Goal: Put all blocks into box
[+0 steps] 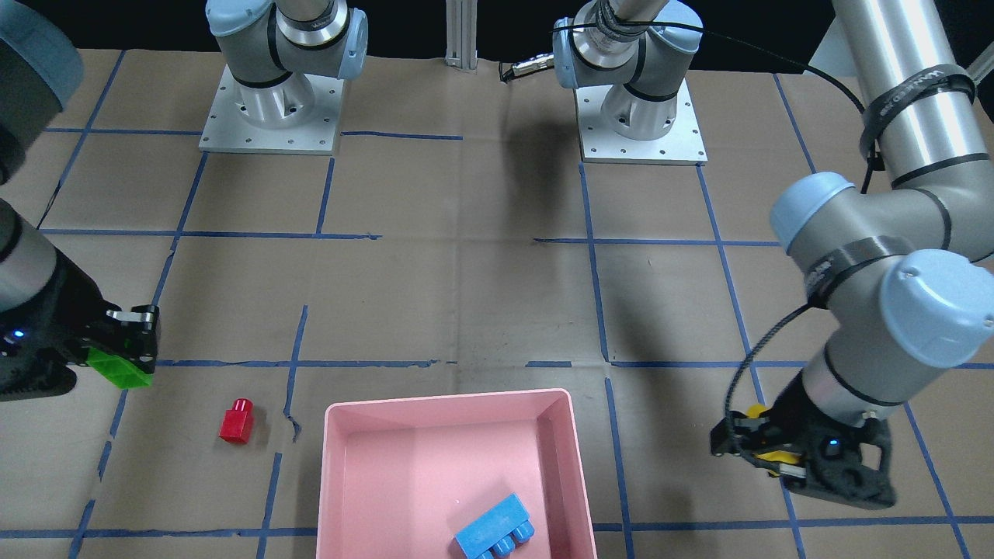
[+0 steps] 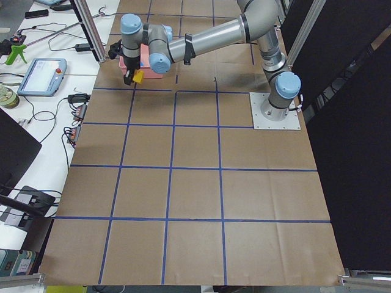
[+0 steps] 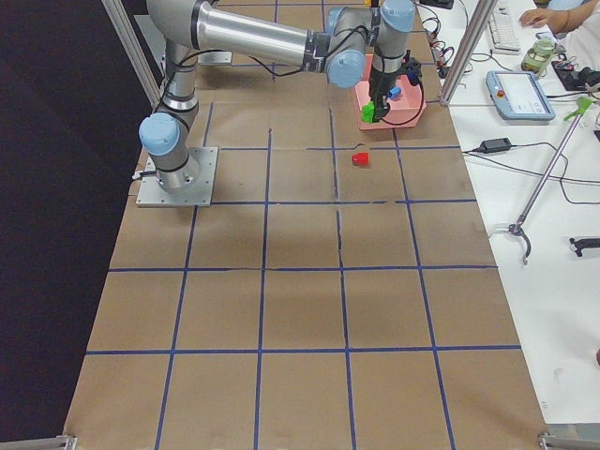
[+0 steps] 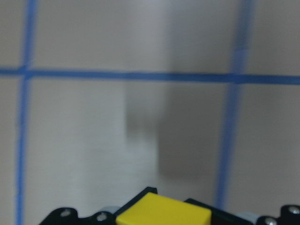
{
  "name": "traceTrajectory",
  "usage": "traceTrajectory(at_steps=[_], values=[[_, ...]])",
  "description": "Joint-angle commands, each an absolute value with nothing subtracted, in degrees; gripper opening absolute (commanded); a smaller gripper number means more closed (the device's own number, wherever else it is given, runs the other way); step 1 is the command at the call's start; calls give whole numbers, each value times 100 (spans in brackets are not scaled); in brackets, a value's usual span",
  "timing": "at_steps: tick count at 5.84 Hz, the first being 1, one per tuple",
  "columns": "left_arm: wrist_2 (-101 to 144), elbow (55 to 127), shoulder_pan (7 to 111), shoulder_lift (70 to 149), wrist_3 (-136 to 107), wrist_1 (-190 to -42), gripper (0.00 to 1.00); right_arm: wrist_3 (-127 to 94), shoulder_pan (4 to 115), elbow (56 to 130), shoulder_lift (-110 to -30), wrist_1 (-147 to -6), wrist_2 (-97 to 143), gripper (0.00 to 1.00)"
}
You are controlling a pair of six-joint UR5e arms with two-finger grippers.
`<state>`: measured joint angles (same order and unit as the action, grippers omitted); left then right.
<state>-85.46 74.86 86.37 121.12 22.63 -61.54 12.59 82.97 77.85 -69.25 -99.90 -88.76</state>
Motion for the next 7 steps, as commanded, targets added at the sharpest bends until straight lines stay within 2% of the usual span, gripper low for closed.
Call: traceTrajectory(at_steps=[1, 3, 4, 6, 7], values=[[-7939, 7356, 9305, 12374, 2233, -5882, 0, 985, 8376, 7761, -6751, -10133, -8755, 14], [-7910, 7400, 9711, 12829, 2118, -5418, 0, 984, 8376, 7770, -6680, -10248, -8684, 14], [-7919, 7400, 9712, 12876, 2188, -5344, 99, 984, 8376, 7770, -6654, -10248, -8684, 14], [-8015, 7461, 9651, 12413, 2171, -5832, 100, 531, 8489, 7770, -6671, -10326, -8675, 14], [-8364, 7479, 9563, 12080, 2171, -6549, 100, 319, 8708, 7770, -6636, -10388, -8675, 15]])
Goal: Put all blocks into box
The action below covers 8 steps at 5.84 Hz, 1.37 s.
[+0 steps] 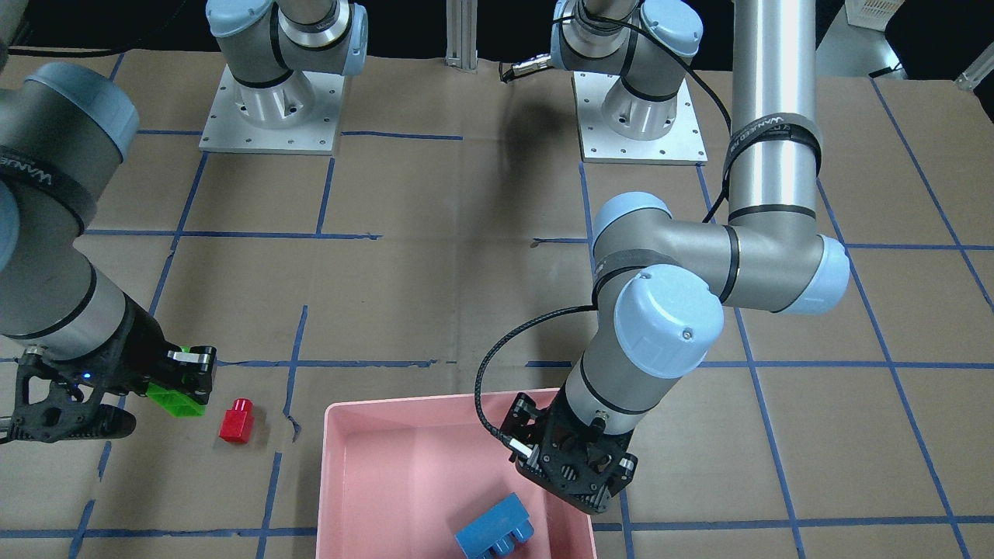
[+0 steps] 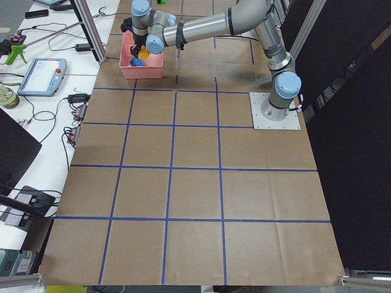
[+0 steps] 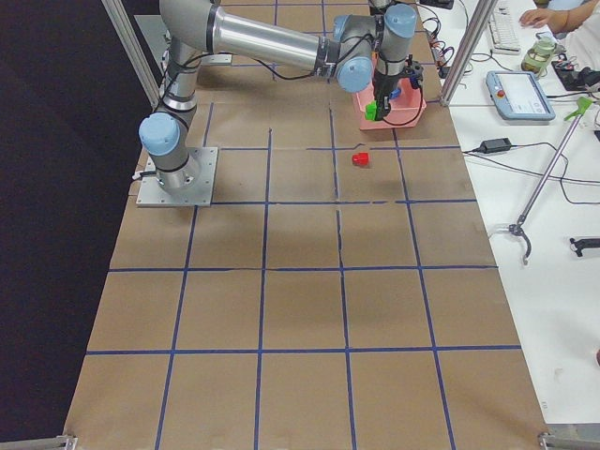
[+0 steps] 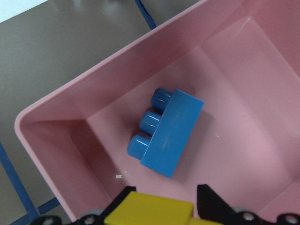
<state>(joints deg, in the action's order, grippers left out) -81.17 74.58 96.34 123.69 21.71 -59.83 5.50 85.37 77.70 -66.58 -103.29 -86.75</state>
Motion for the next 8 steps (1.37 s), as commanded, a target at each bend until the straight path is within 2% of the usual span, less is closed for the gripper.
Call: traceTrajectory(at_steps=[1, 4, 6, 7, 8], values=[[-8402, 7506, 9510, 11824, 2171, -6922, 100, 47, 8823, 7770, -6601, -10519, -8675, 15], [-8411, 7882, 8939, 10604, 2136, -8415, 100, -1935, 10041, 7743, -6190, -11289, -8684, 16], [-8420, 8234, 8947, 9663, 1689, -9259, 100, -2179, 10169, 7358, -5732, -11426, -8684, 17], [-8420, 8235, 8895, 9468, 1696, -9603, 100, -2075, 10169, 7148, -5487, -11574, -8675, 27], [-8403, 8174, 8755, 9475, 1696, -9563, 100, -1831, 10160, 6937, -5276, -11836, -8692, 92]])
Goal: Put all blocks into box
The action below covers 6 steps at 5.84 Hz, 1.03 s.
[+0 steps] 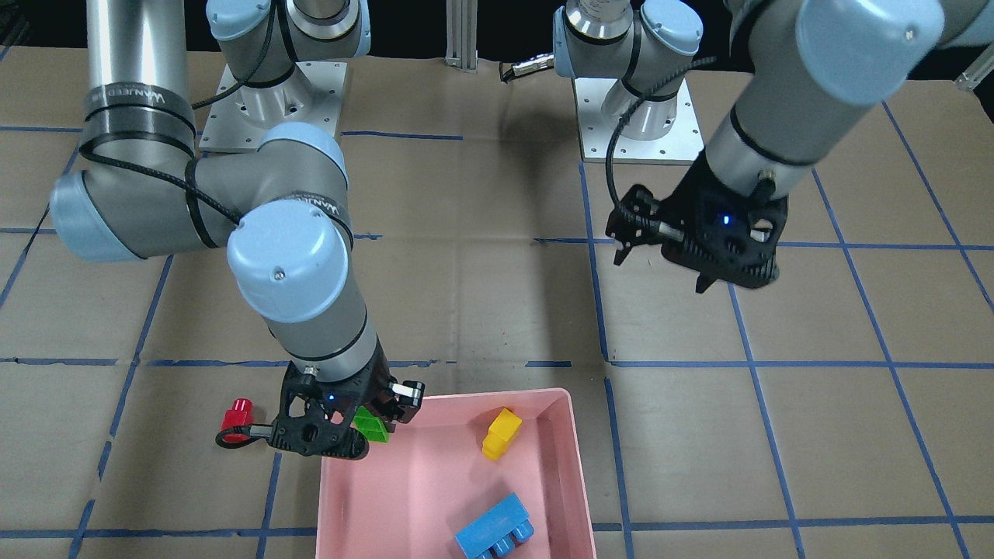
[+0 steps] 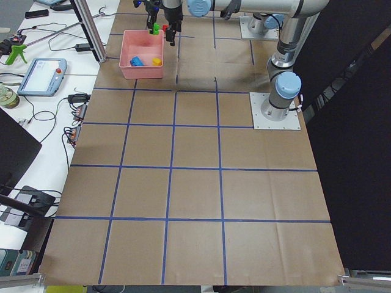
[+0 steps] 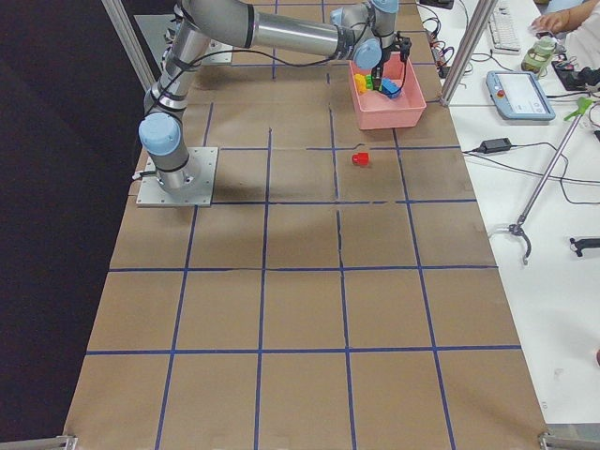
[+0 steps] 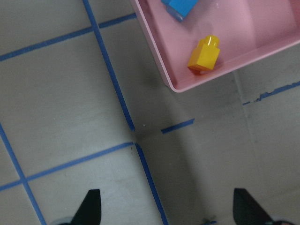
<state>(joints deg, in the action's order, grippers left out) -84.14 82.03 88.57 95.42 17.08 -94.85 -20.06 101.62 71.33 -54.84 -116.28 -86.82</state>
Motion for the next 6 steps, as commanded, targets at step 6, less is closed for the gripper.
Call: traceTrajectory(at_steps=[6], values=[[-8420, 8314, 8596, 9176, 1679, -9800, 100, 299, 8466, 6547, -5449, -10253, -8771, 100]])
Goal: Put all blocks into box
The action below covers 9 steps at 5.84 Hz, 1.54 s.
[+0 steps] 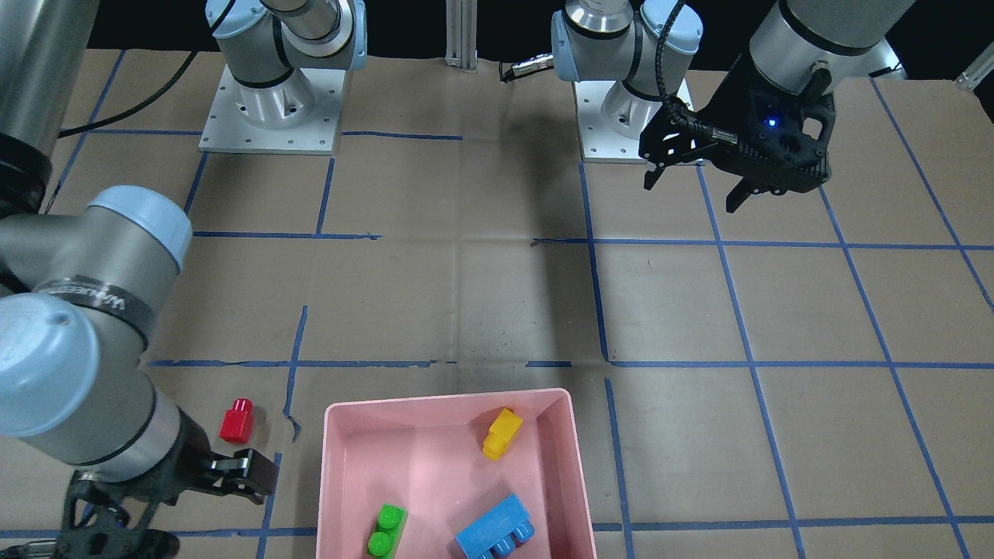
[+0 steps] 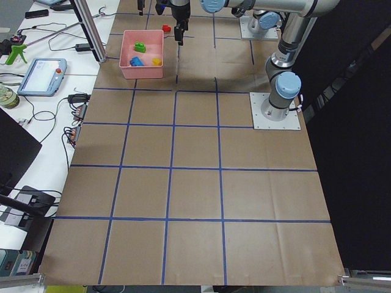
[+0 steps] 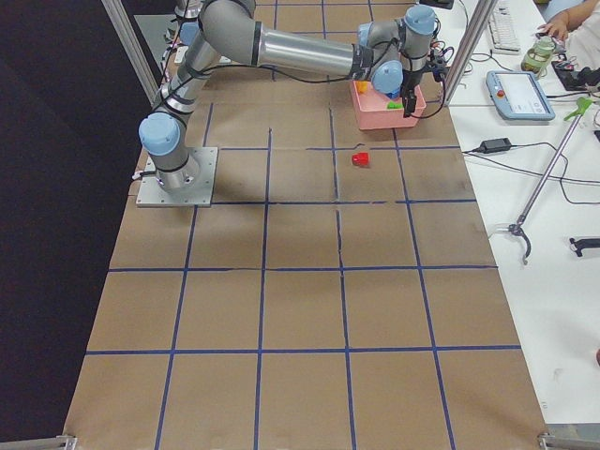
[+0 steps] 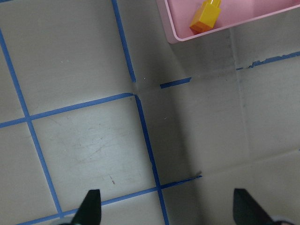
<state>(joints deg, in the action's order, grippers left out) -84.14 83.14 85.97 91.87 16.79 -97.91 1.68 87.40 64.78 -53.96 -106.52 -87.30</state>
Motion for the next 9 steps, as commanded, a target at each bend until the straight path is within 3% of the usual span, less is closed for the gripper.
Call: traceTrajectory(at_steps=[1, 5, 7, 8, 9], values=[[-8420, 8314, 8596, 9176, 1679, -9817, 100, 455, 8333, 7000, -5641, -10248, -8798, 100], [-8420, 8314, 8596, 9150, 1679, -9817, 100, 361, 8279, 8908, -5880, -11623, -8763, 100], [-8420, 8314, 8587, 9114, 1670, -9844, 100, 186, 8279, 9097, -5705, -11812, -8754, 99], [-8420, 8314, 8587, 9114, 1670, -9844, 100, 141, 8279, 9114, -5617, -12065, -8745, 87], [-8420, 8314, 8587, 9106, 1670, -9852, 100, 106, 8279, 9097, -5599, -12076, -8710, 51]])
